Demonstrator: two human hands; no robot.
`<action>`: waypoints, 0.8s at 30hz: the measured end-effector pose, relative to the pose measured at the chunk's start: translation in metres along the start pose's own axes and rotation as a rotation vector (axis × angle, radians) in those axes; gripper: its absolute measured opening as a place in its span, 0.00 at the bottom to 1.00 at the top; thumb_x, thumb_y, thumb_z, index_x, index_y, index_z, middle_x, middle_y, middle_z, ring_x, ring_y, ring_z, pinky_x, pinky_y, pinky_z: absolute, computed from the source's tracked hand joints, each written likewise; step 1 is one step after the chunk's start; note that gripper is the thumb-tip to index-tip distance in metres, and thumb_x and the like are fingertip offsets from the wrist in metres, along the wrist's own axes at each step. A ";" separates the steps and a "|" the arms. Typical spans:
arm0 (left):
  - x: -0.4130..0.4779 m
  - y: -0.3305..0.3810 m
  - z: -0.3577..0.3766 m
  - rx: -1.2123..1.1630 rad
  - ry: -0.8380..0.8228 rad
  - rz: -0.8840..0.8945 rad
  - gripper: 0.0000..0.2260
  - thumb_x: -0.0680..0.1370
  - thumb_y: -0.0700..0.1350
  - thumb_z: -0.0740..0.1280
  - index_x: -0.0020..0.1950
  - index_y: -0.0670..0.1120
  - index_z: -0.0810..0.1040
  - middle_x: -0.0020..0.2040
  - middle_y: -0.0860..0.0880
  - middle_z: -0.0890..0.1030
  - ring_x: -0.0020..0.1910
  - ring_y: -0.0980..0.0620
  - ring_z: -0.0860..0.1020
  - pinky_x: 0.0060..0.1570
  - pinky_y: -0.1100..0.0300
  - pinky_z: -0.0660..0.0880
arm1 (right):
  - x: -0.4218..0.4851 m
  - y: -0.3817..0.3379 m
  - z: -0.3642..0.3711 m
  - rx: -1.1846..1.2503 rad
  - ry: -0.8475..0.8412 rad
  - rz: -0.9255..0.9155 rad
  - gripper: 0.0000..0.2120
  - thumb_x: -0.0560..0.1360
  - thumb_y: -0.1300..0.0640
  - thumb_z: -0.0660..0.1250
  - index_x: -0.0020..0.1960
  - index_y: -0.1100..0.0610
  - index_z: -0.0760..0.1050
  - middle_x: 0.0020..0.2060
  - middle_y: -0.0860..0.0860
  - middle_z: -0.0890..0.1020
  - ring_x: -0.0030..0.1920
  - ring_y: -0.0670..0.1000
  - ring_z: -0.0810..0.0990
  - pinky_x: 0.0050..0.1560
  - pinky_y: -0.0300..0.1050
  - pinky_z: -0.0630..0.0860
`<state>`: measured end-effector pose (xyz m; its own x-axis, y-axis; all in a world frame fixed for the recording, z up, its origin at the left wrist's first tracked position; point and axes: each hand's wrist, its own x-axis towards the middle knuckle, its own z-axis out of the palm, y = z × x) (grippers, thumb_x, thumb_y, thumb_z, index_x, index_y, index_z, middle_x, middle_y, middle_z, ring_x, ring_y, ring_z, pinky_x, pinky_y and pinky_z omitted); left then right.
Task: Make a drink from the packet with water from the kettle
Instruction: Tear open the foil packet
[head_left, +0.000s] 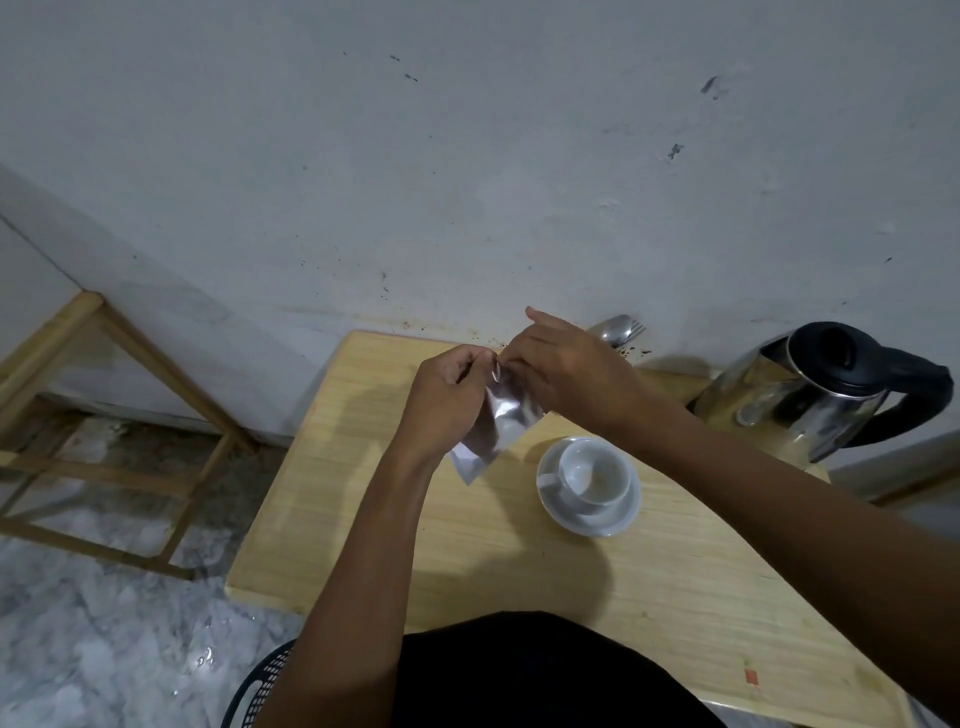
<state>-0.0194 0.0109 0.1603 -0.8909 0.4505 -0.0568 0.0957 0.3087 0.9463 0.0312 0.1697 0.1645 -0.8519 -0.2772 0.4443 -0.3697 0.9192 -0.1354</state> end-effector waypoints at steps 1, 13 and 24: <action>-0.001 0.000 -0.001 0.017 -0.011 0.015 0.12 0.80 0.45 0.61 0.41 0.51 0.80 0.36 0.56 0.81 0.33 0.67 0.76 0.34 0.76 0.69 | 0.000 -0.001 -0.004 0.102 0.002 0.083 0.04 0.74 0.64 0.70 0.45 0.59 0.83 0.37 0.52 0.83 0.39 0.51 0.80 0.64 0.55 0.74; -0.002 0.002 0.005 0.111 0.033 0.044 0.09 0.79 0.47 0.62 0.47 0.50 0.82 0.42 0.53 0.84 0.44 0.58 0.81 0.43 0.66 0.75 | -0.001 0.002 -0.012 0.327 -0.056 0.350 0.04 0.74 0.56 0.73 0.45 0.57 0.84 0.35 0.47 0.81 0.36 0.43 0.74 0.52 0.50 0.78; -0.004 0.000 0.000 -0.098 -0.147 -0.091 0.11 0.80 0.49 0.61 0.48 0.48 0.82 0.42 0.53 0.82 0.42 0.59 0.77 0.41 0.70 0.73 | -0.017 0.007 0.000 0.061 0.128 -0.025 0.07 0.76 0.63 0.66 0.45 0.61 0.83 0.39 0.52 0.84 0.41 0.50 0.81 0.67 0.53 0.71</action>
<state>-0.0159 0.0087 0.1606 -0.8186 0.5445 -0.1828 -0.0326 0.2736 0.9613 0.0433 0.1805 0.1561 -0.7896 -0.2584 0.5566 -0.4156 0.8925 -0.1752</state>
